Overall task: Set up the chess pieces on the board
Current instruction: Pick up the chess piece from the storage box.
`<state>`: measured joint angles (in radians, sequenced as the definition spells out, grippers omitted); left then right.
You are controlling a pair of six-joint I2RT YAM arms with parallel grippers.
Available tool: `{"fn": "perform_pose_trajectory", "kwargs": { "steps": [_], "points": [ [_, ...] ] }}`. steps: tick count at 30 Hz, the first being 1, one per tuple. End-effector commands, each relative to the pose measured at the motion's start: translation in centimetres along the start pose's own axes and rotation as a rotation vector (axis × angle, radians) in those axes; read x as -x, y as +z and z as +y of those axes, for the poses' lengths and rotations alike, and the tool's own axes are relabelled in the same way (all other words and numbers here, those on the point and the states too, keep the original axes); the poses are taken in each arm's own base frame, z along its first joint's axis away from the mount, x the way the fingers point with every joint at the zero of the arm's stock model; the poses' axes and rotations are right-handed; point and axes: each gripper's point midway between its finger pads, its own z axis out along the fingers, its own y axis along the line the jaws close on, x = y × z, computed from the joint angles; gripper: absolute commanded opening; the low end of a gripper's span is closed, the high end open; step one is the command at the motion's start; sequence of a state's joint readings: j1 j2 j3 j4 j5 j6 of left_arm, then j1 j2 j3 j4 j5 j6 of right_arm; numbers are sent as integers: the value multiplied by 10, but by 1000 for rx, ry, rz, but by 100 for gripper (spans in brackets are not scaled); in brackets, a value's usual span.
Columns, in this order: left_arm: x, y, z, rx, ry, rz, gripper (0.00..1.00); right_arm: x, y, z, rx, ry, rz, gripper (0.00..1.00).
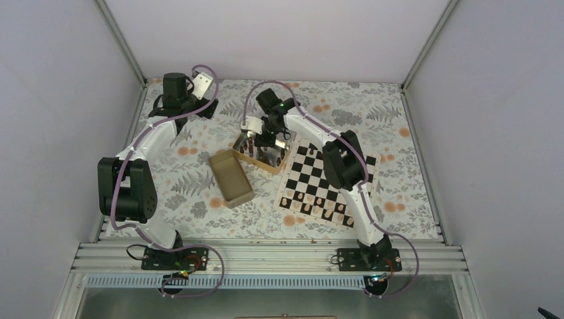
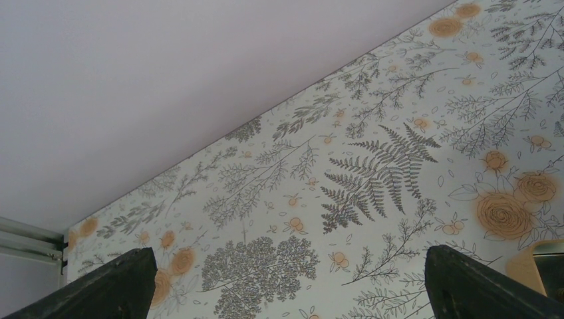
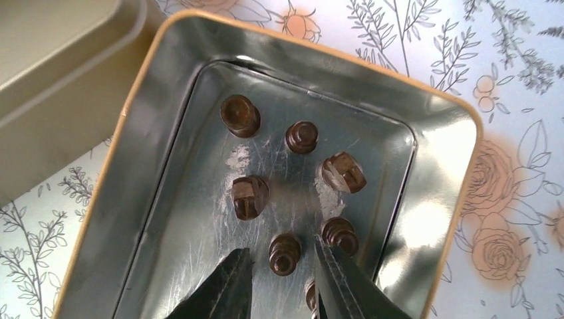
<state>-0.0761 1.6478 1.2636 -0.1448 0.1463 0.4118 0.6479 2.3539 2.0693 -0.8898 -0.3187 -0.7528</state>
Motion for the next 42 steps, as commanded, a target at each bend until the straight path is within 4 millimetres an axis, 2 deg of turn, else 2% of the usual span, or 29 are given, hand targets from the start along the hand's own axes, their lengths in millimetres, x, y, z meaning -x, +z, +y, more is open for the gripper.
{"fn": "perform_pose_trajectory", "kwargs": {
  "steps": [1,11,15,20,24,34,42],
  "points": [
    [12,-9,3,18,21,-41,100,1,6,1,-4,6,10,27],
    [12,-9,3,14,23,-39,100,-9,-7,25,67,16,37,28],
    [12,-10,3,15,23,-39,100,-15,-4,32,89,21,54,28],
    [13,-10,3,16,24,-41,100,-14,-3,27,67,25,46,29],
    [12,-9,3,20,23,-39,100,-5,-8,20,29,23,15,29],
    [12,-9,5,27,25,-40,100,2,-25,3,-48,25,-9,29],
    [11,-9,5,26,26,-38,100,-20,-28,21,13,18,70,29]
  ]
}}
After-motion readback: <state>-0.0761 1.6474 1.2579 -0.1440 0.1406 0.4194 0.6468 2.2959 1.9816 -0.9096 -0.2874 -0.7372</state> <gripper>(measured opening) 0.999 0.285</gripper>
